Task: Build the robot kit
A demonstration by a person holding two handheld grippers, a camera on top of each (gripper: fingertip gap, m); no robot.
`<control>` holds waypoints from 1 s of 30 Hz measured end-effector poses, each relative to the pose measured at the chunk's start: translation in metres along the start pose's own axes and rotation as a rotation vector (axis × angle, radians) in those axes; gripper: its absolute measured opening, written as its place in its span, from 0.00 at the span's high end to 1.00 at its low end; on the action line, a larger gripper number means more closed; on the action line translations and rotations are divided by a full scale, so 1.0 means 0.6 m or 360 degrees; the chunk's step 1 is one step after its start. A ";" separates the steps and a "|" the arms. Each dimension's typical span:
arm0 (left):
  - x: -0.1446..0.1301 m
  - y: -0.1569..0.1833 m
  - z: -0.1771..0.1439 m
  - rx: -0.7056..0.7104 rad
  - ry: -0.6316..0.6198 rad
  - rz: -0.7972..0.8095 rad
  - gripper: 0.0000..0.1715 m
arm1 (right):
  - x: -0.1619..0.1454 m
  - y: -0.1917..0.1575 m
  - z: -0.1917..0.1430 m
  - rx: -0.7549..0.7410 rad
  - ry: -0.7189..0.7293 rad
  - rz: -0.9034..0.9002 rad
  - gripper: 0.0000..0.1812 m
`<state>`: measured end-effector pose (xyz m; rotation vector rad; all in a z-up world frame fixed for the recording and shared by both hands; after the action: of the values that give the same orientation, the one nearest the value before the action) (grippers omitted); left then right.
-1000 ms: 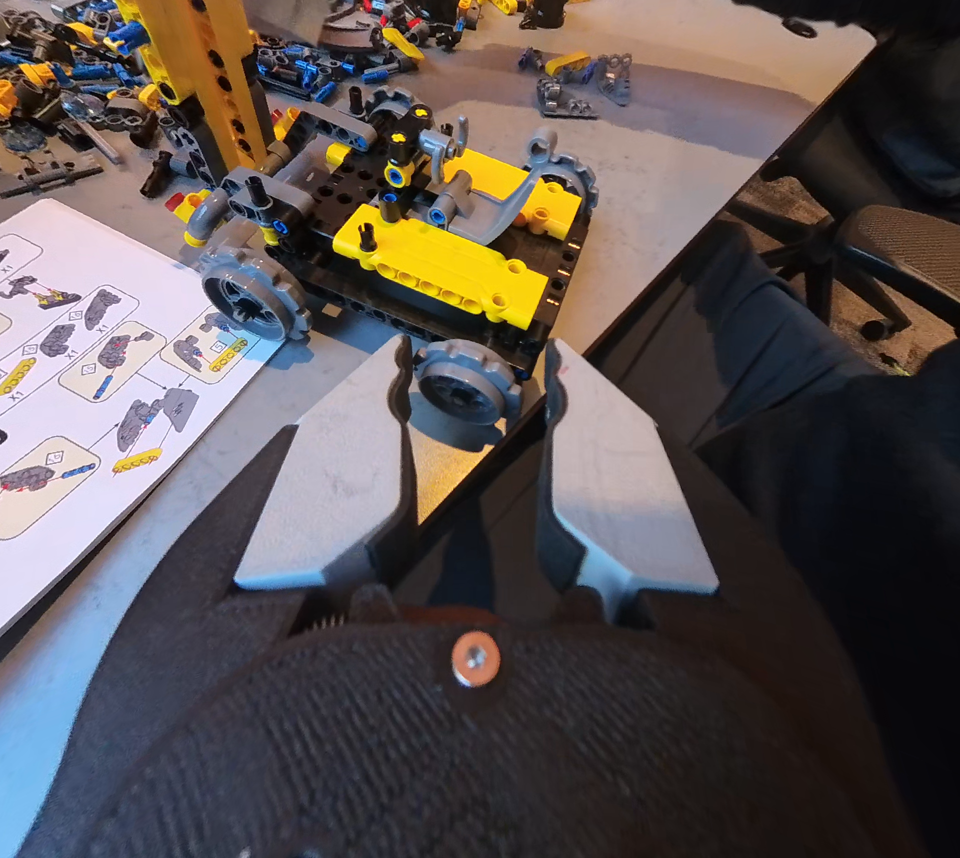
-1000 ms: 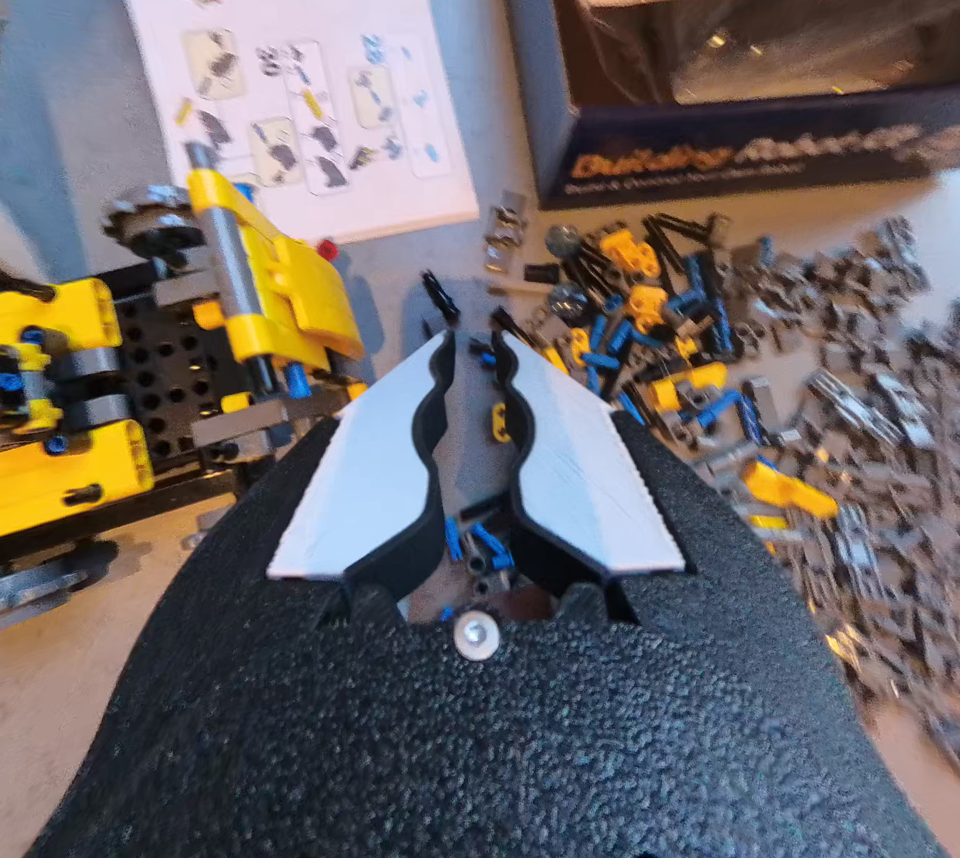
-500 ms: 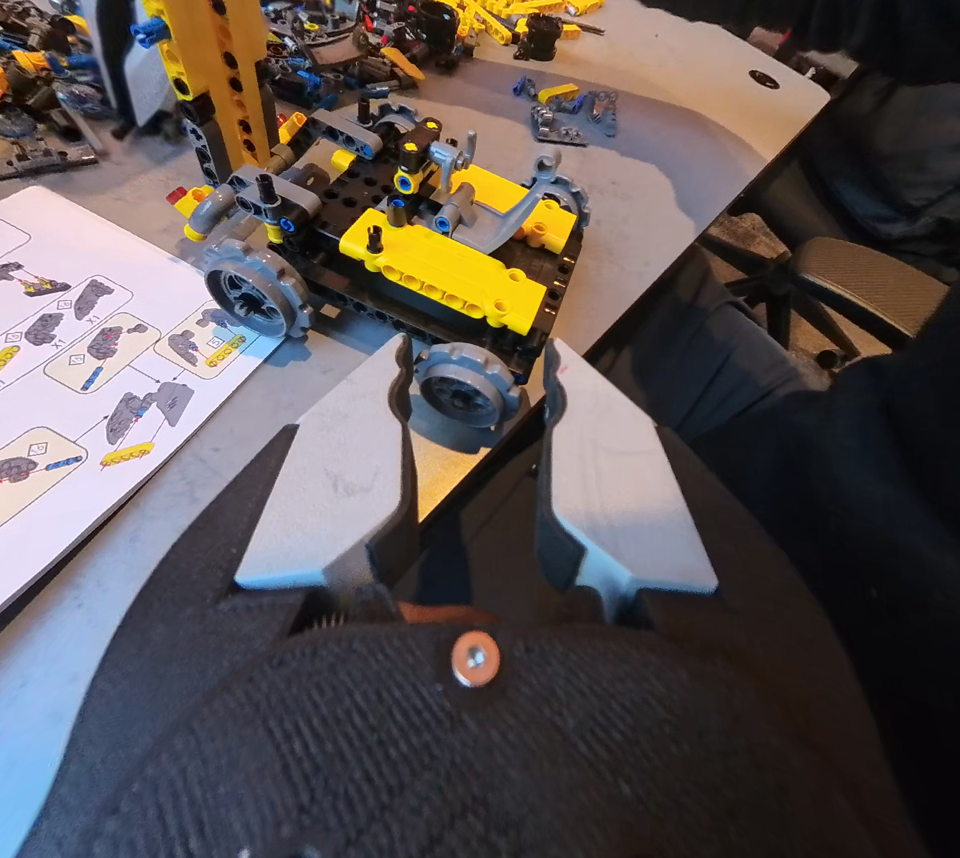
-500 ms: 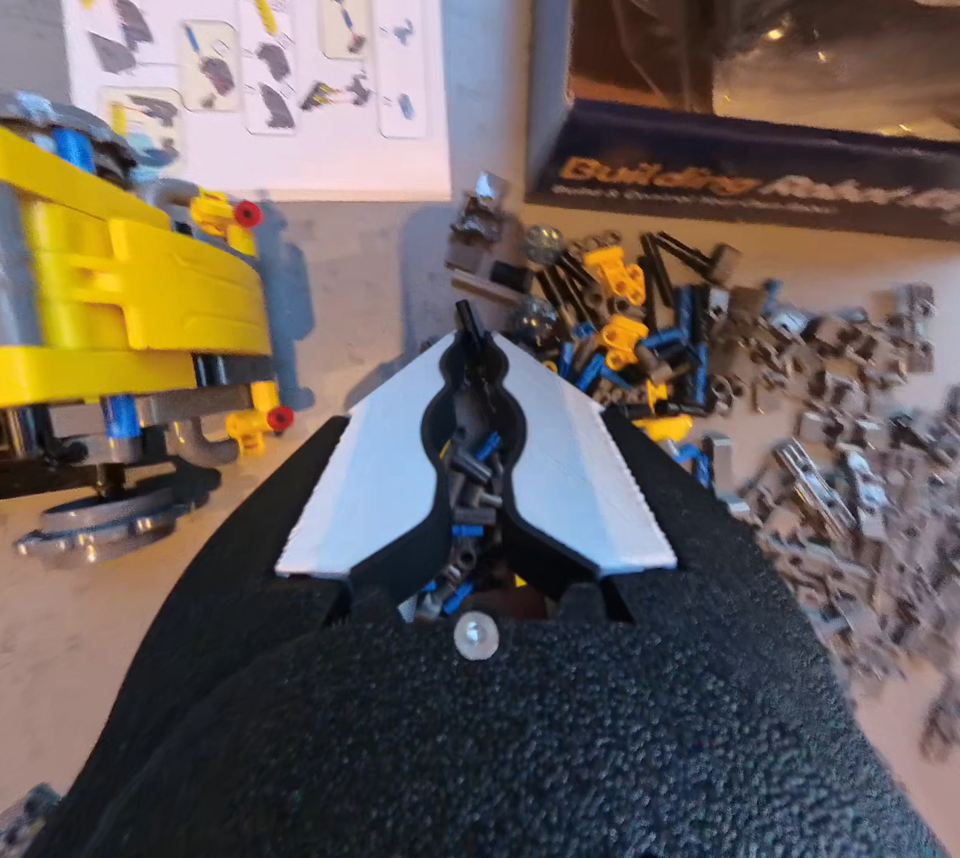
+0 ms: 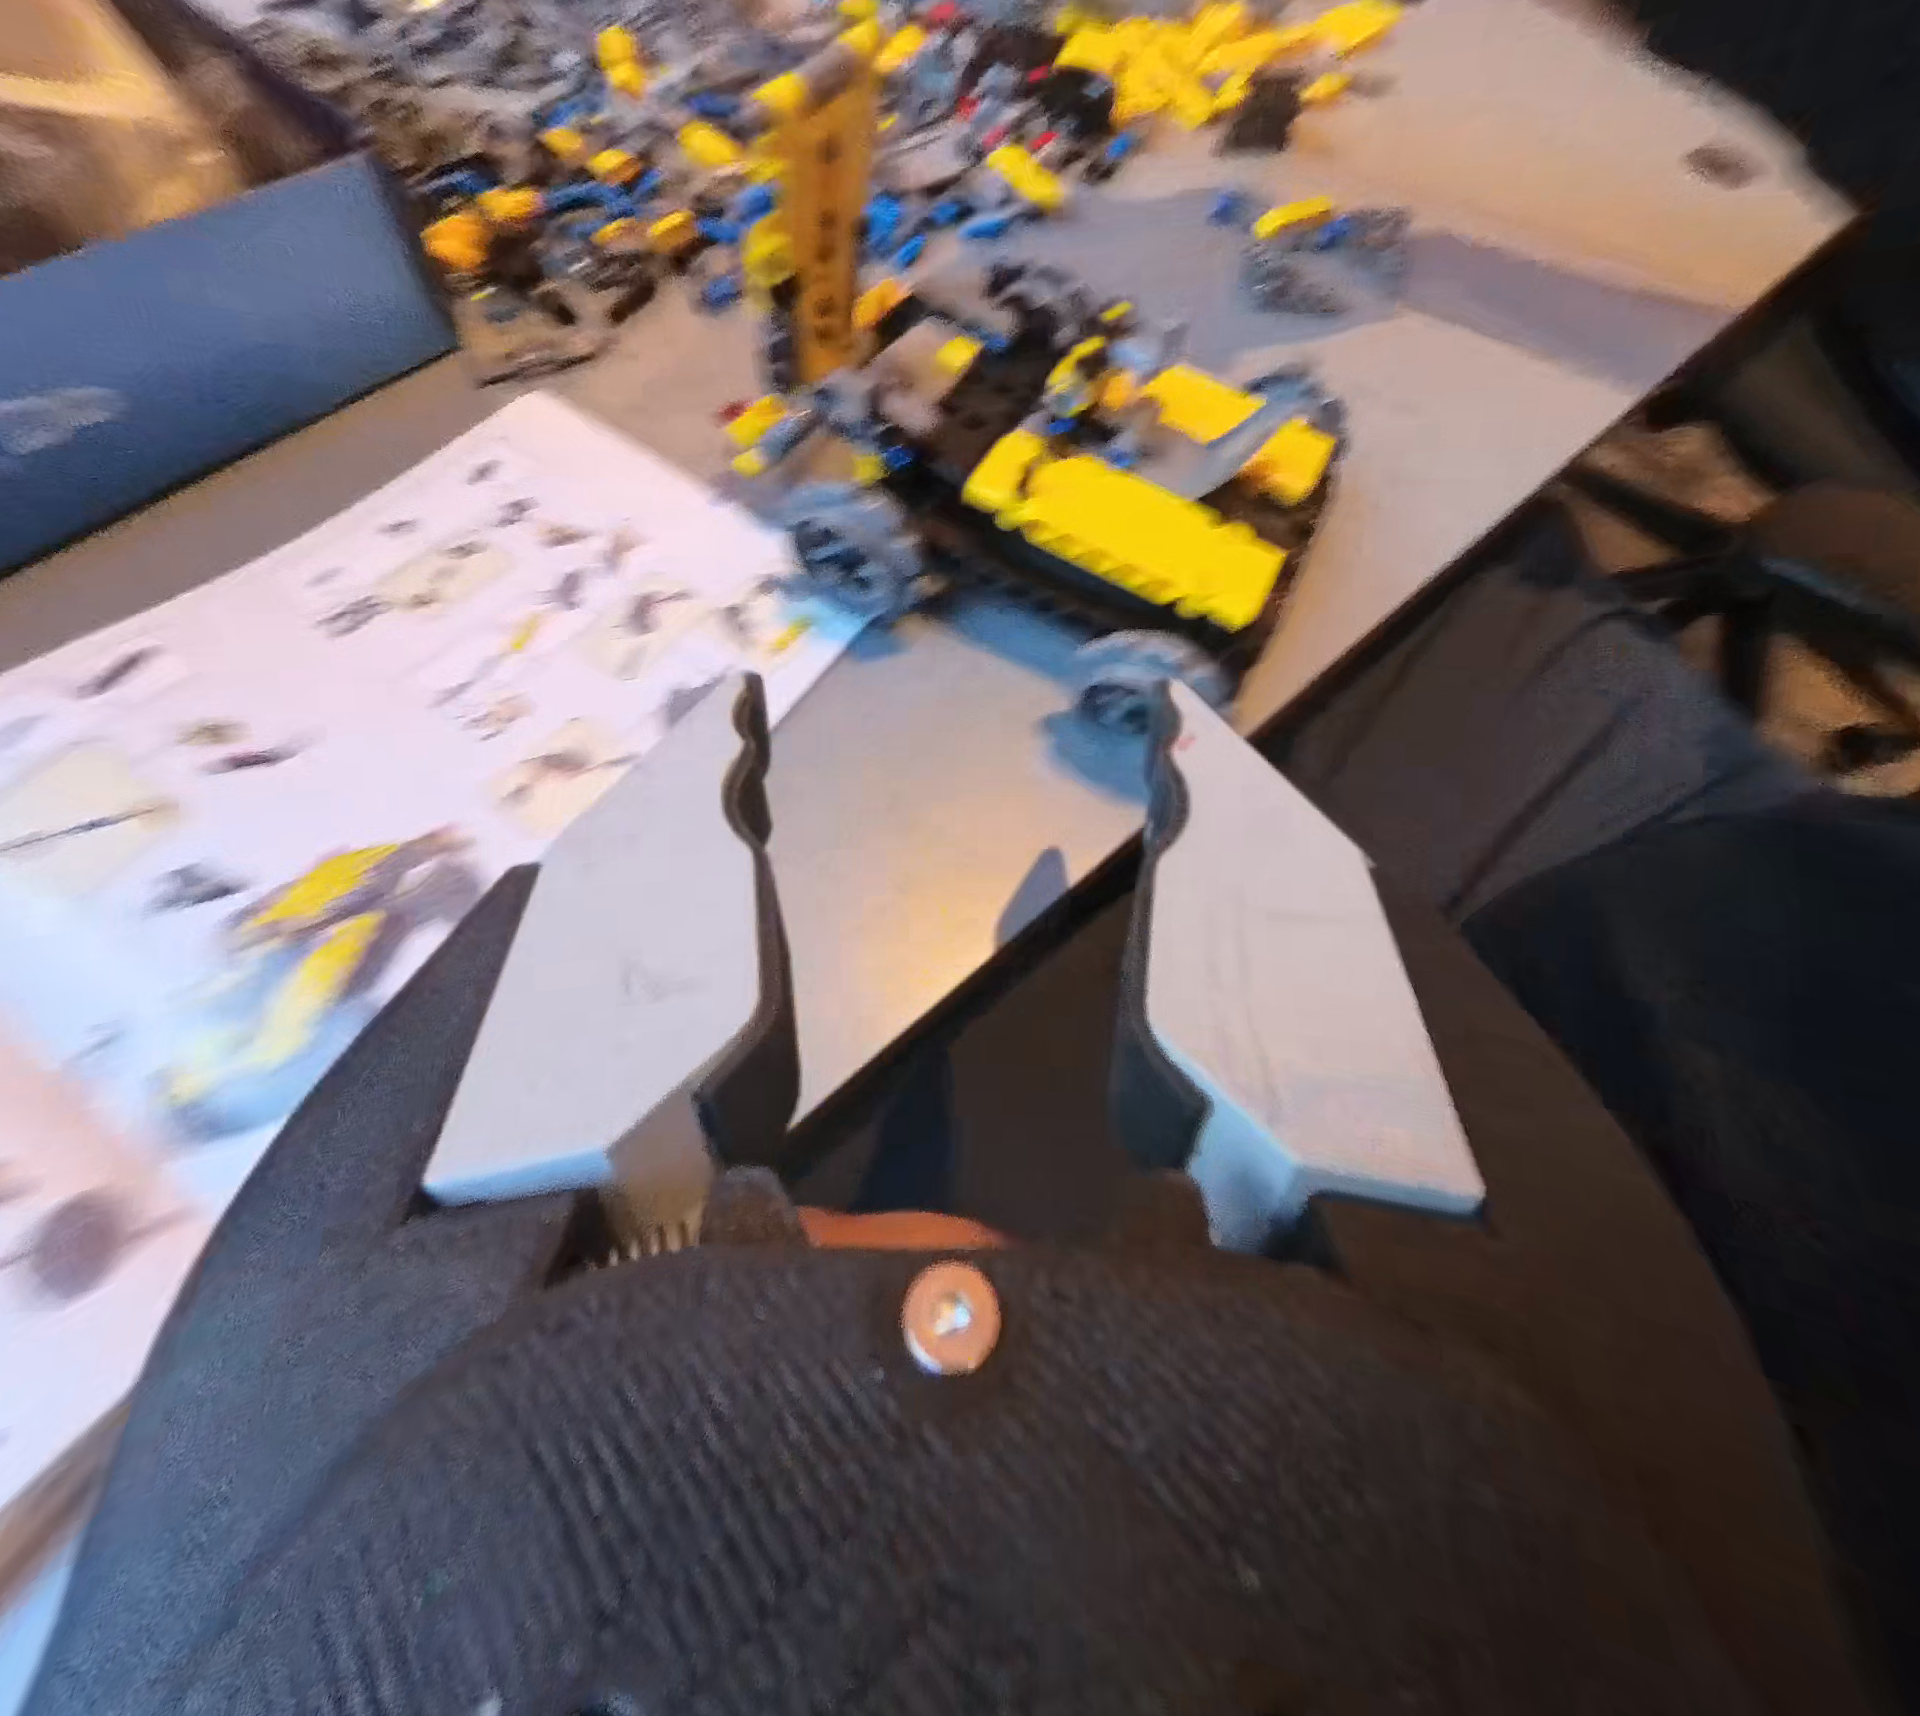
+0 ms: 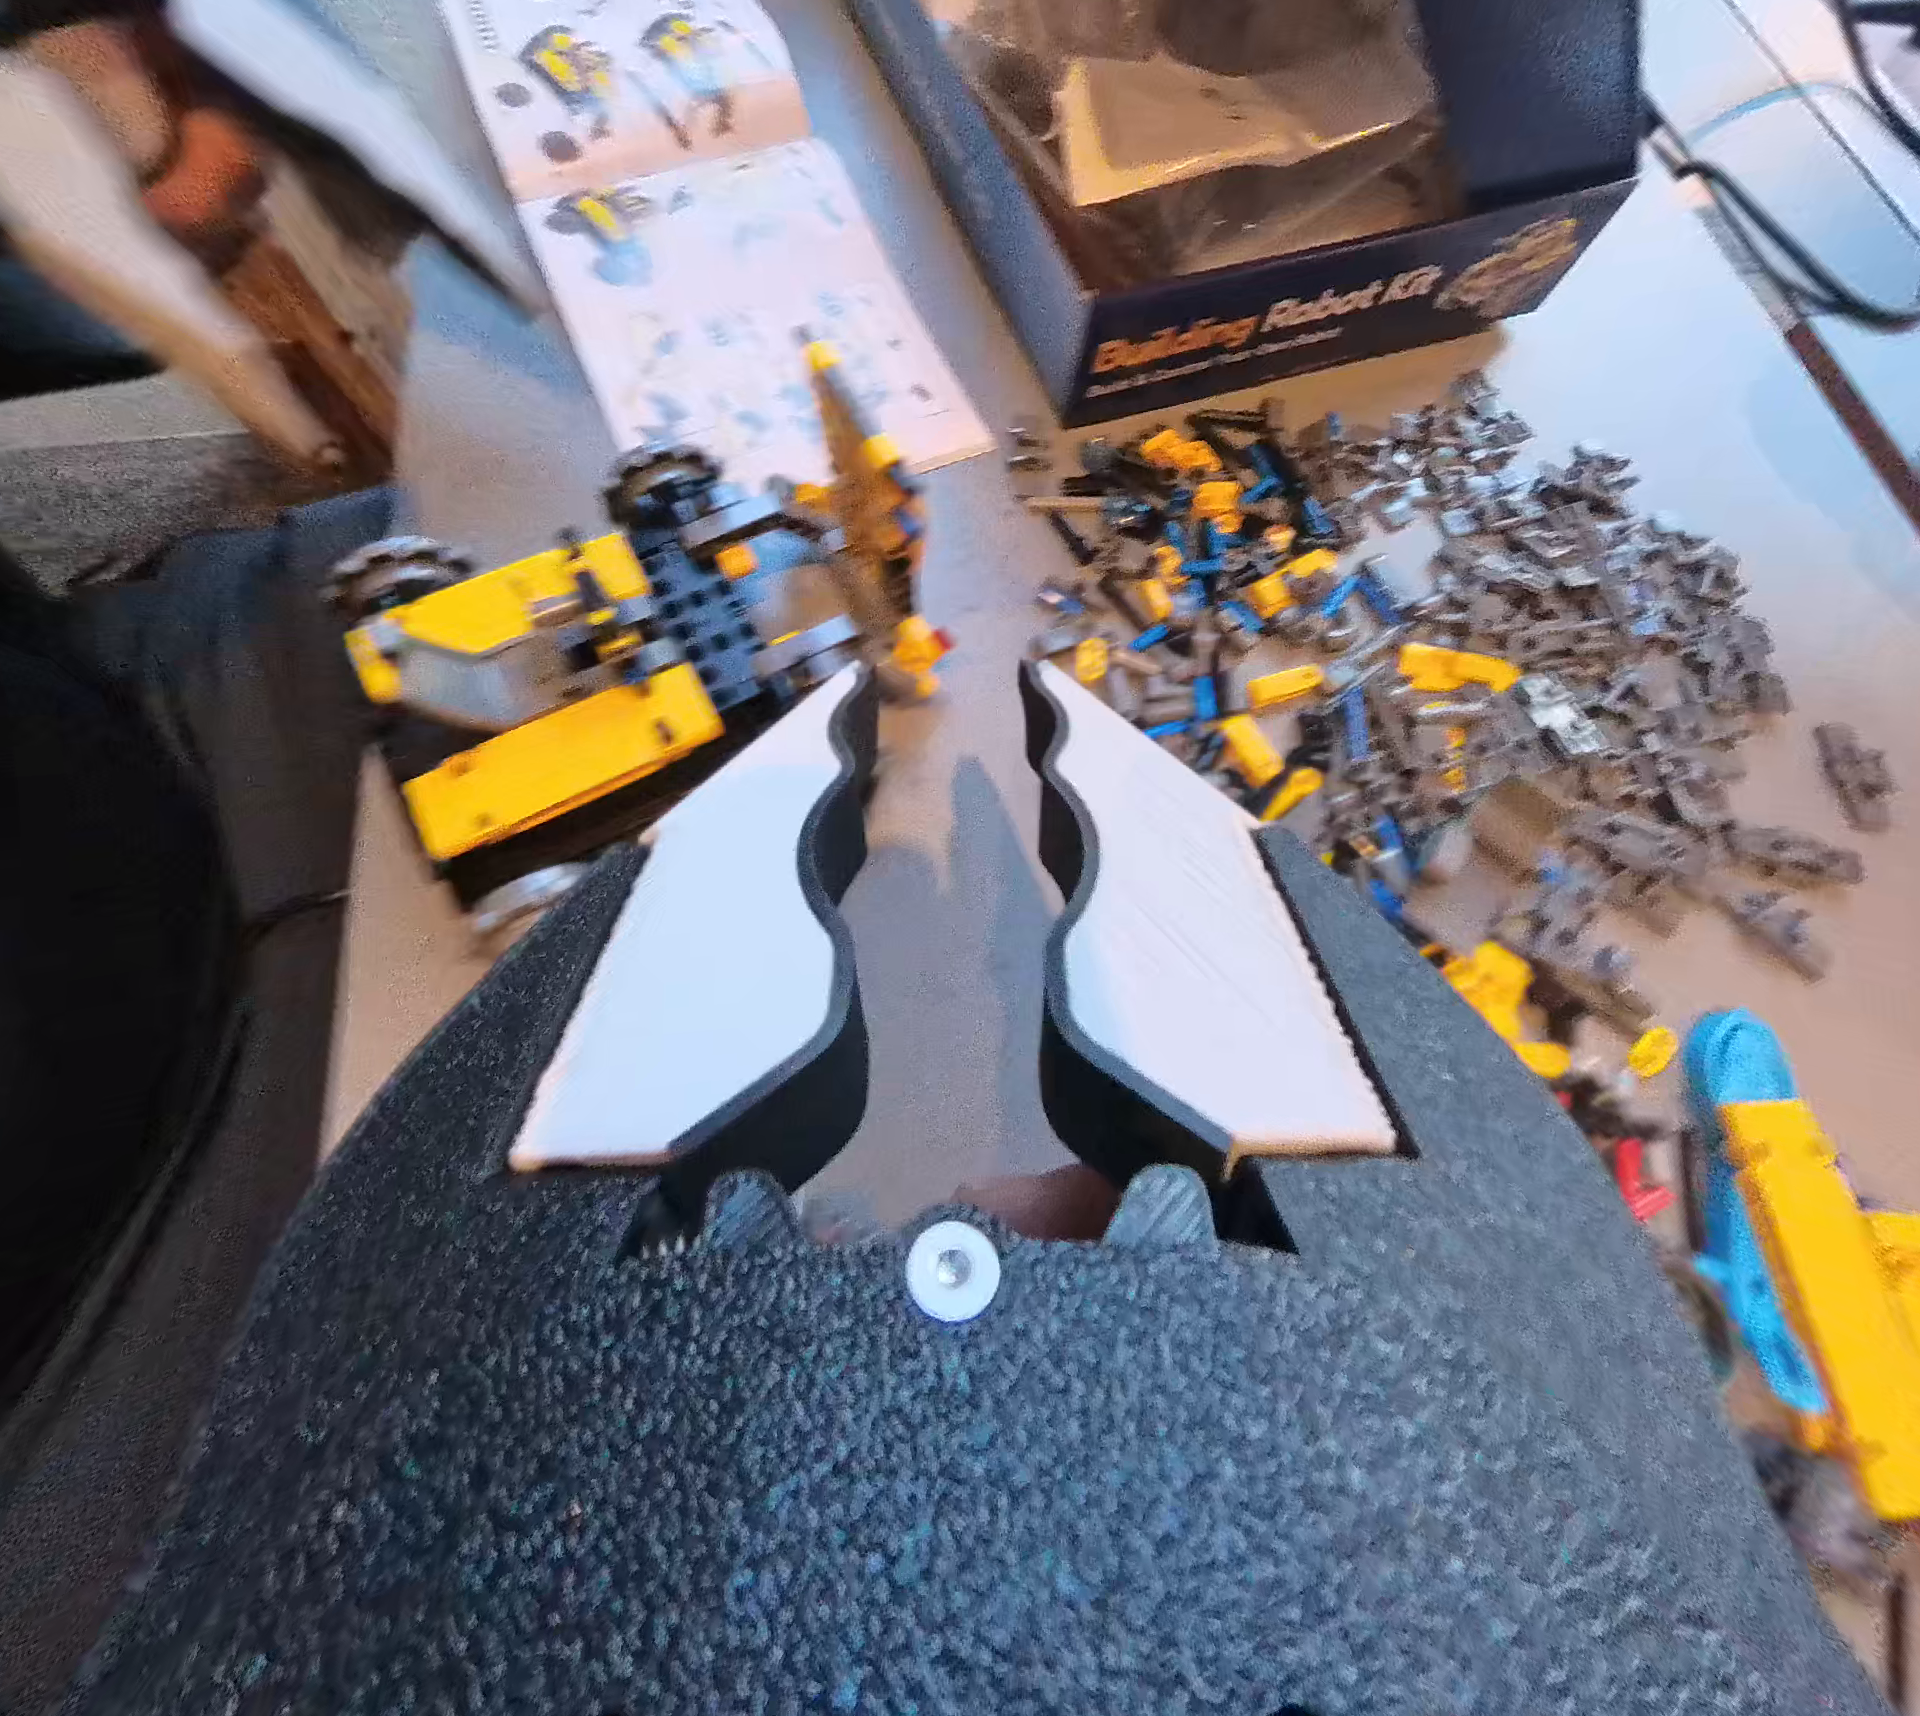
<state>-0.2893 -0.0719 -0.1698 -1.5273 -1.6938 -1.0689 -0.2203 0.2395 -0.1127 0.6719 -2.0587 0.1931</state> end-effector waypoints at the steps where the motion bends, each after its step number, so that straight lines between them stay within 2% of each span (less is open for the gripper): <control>1: -0.002 -0.019 -0.013 0.0073 -0.0082 0.0036 0.58 | -0.008 -0.024 -0.012 0.0001 0.0003 -0.0001 0.83; 4: -0.014 -0.086 -0.040 0.0301 -0.0231 0.0134 0.62 | -0.024 -0.099 -0.024 0.0039 0.0042 -0.0004 0.80; 7: -0.040 -0.136 -0.041 0.0282 -0.0472 0.0094 0.63 | -0.030 -0.168 -0.013 0.0023 0.0065 -0.0039 0.74; 8: -0.044 -0.146 -0.044 0.0240 -0.0465 0.0095 0.66 | -0.031 -0.187 -0.007 -0.0004 0.0053 -0.0061 0.71; 10: -0.045 -0.170 -0.054 0.0287 -0.0430 0.0112 0.87 | -0.032 -0.216 0.003 -0.0107 0.0012 -0.0136 0.68; 12: -0.046 -0.191 -0.060 0.0267 -0.0418 0.0089 1.00 | -0.031 -0.233 0.009 -0.0217 -0.0005 -0.0185 0.67; 14: -0.046 -0.207 -0.064 0.0216 -0.0403 0.0059 1.00 | -0.028 -0.243 0.011 -0.0285 -0.0007 -0.0185 0.67; 18: -0.050 -0.237 -0.070 0.0328 -0.0325 0.0054 1.00 | -0.015 -0.259 0.017 -0.0373 -0.0025 -0.0227 0.67; 23: -0.052 -0.243 -0.079 0.0356 -0.0306 0.0007 1.00 | -0.040 -0.235 0.030 -0.0602 -0.0242 -0.0313 0.78; 25: -0.055 -0.241 -0.083 0.0379 -0.0316 0.0031 1.00 | -0.050 -0.220 0.019 -0.0695 -0.0269 -0.0283 0.86; 27: -0.057 -0.241 -0.089 0.0394 -0.0315 0.0032 1.00 | -0.057 -0.210 0.010 -0.0730 -0.0281 -0.0223 0.85; 29: -0.055 -0.238 -0.094 0.0429 -0.0306 0.0017 0.99 | -0.054 -0.214 0.003 -0.0660 -0.0213 -0.0136 0.83; 30: -0.051 -0.235 -0.096 0.0473 -0.0301 0.0006 0.95 | -0.051 -0.219 0.001 -0.0633 -0.0181 -0.0098 0.81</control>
<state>-0.4280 -0.1381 -0.1914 -1.4721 -1.8794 -0.6497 -0.1383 0.1410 -0.1544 0.5062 -2.0968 -0.2904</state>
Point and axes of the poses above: each gripper's, where its closed fingertips meet, z out along the fingers, x out of its top, y = z × x across the jaws, the point moved 10 cm from there along -z, back along the fingers, and after that the axes turned 5 degrees about -x, right-handed, at the moved point
